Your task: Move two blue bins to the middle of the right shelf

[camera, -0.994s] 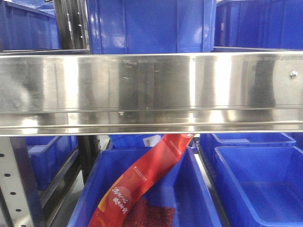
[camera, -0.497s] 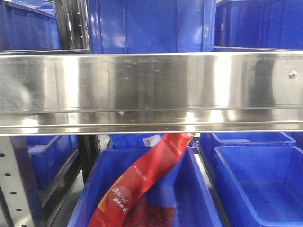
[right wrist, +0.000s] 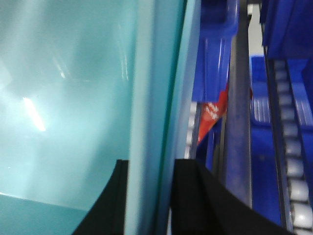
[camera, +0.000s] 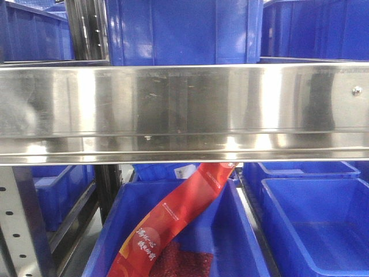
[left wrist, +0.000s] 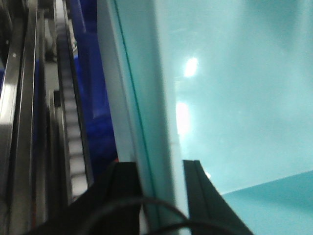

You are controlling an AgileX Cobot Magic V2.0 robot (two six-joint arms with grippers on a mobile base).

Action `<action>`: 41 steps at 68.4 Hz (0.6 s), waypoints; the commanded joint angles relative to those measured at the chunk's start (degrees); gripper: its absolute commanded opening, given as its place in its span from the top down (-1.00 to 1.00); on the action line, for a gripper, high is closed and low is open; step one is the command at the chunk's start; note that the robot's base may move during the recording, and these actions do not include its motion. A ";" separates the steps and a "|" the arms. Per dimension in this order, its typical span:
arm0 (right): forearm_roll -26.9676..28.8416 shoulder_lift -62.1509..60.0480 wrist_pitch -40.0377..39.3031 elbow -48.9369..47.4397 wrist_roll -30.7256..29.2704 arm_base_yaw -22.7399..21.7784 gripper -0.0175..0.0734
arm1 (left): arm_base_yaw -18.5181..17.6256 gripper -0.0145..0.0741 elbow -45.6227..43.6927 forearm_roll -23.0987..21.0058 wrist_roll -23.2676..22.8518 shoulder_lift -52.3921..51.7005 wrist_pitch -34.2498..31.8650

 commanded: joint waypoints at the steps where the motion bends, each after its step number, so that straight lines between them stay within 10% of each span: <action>1: 1.59 0.91 -1.13 -0.62 -1.32 -0.03 0.96 | -0.27 0.92 -0.94 -0.15 0.93 1.10 1.36; 41: -1.15 11.40 6.36 3.52 -1.32 -0.03 0.96 | -0.27 0.92 -0.94 2.42 1.01 14.21 10.53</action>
